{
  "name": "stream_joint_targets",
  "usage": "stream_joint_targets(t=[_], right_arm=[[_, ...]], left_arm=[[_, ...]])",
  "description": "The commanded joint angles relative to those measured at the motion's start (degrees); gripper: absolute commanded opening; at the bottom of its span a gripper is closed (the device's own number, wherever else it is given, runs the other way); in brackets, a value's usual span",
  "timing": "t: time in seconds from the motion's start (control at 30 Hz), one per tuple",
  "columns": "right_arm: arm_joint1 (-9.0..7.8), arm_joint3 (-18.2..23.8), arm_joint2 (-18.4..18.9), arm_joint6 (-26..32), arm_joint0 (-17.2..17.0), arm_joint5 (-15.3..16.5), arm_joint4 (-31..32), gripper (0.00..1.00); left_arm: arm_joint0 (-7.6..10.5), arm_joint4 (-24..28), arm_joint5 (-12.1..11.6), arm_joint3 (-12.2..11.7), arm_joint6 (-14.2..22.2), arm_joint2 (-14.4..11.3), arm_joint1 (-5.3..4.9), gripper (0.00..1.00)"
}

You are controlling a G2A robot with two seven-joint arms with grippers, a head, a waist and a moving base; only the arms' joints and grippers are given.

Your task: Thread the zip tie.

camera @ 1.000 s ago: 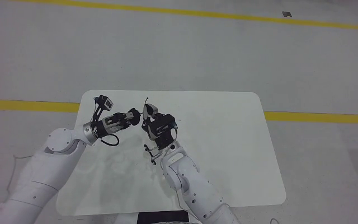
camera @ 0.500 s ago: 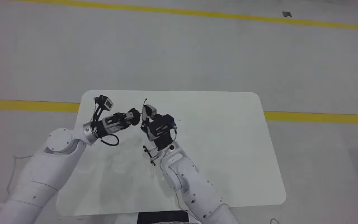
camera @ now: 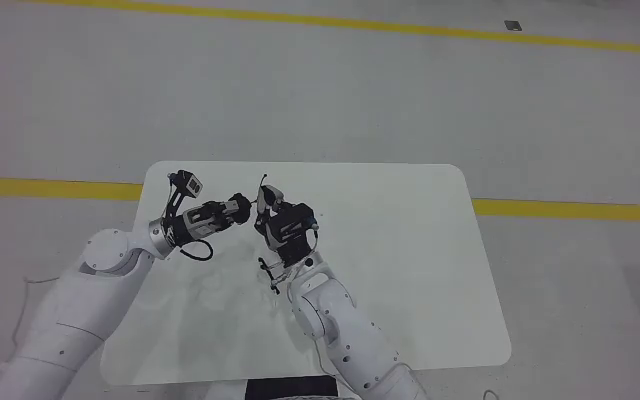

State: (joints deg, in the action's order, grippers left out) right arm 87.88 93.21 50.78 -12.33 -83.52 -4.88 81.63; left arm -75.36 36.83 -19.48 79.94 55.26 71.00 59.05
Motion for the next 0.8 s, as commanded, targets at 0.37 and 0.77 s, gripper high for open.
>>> stream_joint_targets(t=[0.37,0.77], right_arm=[[0.15,0.1,-1.3,0.1,0.0,1.5,-1.2,0.00],[0.07,-0.3,-0.8,0.3,0.0,-0.5,0.4,0.00]], left_arm=[[0.00,0.0,0.0,0.0,0.0,0.0,0.00,0.00],[0.00,0.0,0.0,0.0,0.0,0.0,0.00,0.00]])
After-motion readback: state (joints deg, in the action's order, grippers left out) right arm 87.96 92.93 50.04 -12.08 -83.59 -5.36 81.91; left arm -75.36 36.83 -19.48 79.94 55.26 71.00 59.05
